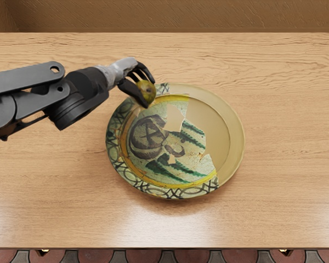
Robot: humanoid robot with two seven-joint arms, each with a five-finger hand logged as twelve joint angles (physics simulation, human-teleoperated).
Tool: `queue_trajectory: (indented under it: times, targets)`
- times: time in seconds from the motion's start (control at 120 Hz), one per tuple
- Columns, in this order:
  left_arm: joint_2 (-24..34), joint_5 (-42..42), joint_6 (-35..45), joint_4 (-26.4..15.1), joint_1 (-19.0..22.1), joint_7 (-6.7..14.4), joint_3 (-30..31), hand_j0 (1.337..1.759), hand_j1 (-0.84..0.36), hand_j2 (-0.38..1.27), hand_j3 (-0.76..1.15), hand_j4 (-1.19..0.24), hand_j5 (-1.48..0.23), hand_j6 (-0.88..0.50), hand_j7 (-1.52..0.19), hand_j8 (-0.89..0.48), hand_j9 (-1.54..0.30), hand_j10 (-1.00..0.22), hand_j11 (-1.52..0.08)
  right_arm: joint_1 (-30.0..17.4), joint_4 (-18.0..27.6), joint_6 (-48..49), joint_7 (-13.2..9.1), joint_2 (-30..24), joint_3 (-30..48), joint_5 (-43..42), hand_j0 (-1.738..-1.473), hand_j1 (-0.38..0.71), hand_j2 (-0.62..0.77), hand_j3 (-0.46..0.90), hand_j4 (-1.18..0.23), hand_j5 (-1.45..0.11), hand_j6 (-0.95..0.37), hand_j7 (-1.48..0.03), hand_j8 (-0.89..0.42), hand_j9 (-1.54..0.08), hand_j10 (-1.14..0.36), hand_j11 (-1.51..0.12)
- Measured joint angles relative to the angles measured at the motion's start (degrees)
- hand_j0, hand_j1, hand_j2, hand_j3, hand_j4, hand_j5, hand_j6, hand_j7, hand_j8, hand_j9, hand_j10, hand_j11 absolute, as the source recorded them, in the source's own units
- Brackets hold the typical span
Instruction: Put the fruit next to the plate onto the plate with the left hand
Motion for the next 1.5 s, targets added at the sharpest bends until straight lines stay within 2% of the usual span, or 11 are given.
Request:
queue_trajectory:
  times: [0.208, 0.325, 0.592, 0.675, 0.842, 1.025, 1.225, 1.358, 1.5]
  targets:
    - [-6.11, 0.03, -0.28, -0.01, 0.56, 0.04, 0.5, 1.658, -0.43, 0.7, 0.0, -0.6, -0.91, -0.38, -0.86, -0.35, -0.85, -0.61, -0.85, 0.02, 0.0, 0.0, 0.01, 0.0, 0.0, 0.0, -1.658, -0.32, 0.0, 0.0, -0.02, -0.03, -0.02, -0.03, -0.02, -0.03, -0.02, -0.03]
    - [-7.16, 0.47, -0.31, 0.07, 0.93, 0.05, 1.55, 1.657, -0.37, 0.6, 0.0, -0.62, -0.9, -0.41, -0.86, -0.38, -0.86, -0.63, -0.85, 0.01, 0.0, 0.0, 0.0, 0.0, 0.0, 0.0, -1.658, -0.32, 0.0, 0.0, -0.02, -0.03, -0.02, -0.03, -0.02, -0.03, -0.02, -0.03]
    - [-7.74, 0.65, -0.36, 0.1, 1.85, 0.03, 3.9, 1.657, -0.32, 0.54, 0.0, -0.63, -0.89, -0.43, -0.86, -0.4, -0.85, -0.64, -0.86, 0.01, 0.0, 0.0, 0.0, 0.0, 0.0, 0.0, -1.658, -0.32, 0.0, 0.0, -0.02, -0.03, -0.02, -0.03, -0.02, -0.03, -0.02, -0.03]
    - [-7.83, 0.77, -0.37, 0.11, 1.65, 0.03, 4.4, 1.658, -0.25, 0.4, 0.0, -0.55, -0.77, -0.42, -0.74, -0.39, -0.74, -0.56, -0.74, 0.0, 0.0, 0.0, 0.0, 0.0, 0.0, 0.0, -1.658, -0.32, 0.0, 0.0, -0.02, -0.03, -0.02, -0.03, -0.02, -0.03, -0.02, -0.03]
    - [-7.17, 0.59, -5.09, 0.09, 1.26, 0.03, 2.26, 1.658, 0.06, 0.18, 0.0, -0.26, -0.37, -0.21, -0.36, -0.19, -0.36, -0.27, -0.36, -0.01, -0.01, 0.0, 0.02, 0.0, 0.0, 0.0, -1.658, -0.32, 0.0, 0.0, -0.02, -0.03, -0.02, -0.03, -0.02, -0.03, -0.02, -0.03]
    - [-2.22, -6.82, -22.35, 0.04, 2.15, 0.03, -8.82, 1.658, 0.22, 0.08, 0.0, -0.11, -0.16, -0.09, -0.15, -0.09, -0.15, -0.12, -0.15, 0.0, 0.0, 0.0, -0.01, 0.0, 0.0, 0.0, -1.658, -0.32, 0.0, 0.0, -0.02, -0.03, -0.02, -0.03, -0.02, -0.03, -0.02, -0.03]
    - [8.01, -24.97, -43.95, 0.07, 2.38, 0.03, -18.1, 1.658, 0.29, 0.03, 0.0, -0.05, -0.07, -0.04, -0.07, -0.04, -0.07, -0.05, -0.07, 0.02, 0.0, 0.0, 0.0, 0.0, -0.01, 0.0, -1.658, -0.32, 0.0, 0.0, -0.02, -0.03, -0.02, -0.03, -0.02, -0.03, -0.02, -0.03]
    - [13.64, -35.68, -49.23, 0.17, 8.17, 0.03, -20.3, 1.658, 0.32, 0.02, 0.0, -0.03, -0.04, -0.03, -0.04, -0.03, -0.04, -0.03, -0.04, 0.01, 0.0, 0.0, -0.01, 0.0, -0.01, 0.0, -1.658, -0.32, 0.0, 0.0, -0.02, -0.03, -0.02, -0.03, -0.02, -0.03, -0.02, -0.03]
    - [20.17, -42.15, -50.75, 0.3, 11.04, 0.03, -21.12, 1.658, 0.33, 0.01, 0.0, -0.02, -0.03, -0.02, -0.03, -0.02, -0.03, -0.02, -0.03, 0.0, 0.0, 0.0, -0.01, 0.0, -0.01, 0.0, -1.658, -0.32, 0.0, 0.0, -0.02, -0.03, -0.02, -0.03, -0.02, -0.03, -0.02, -0.03]
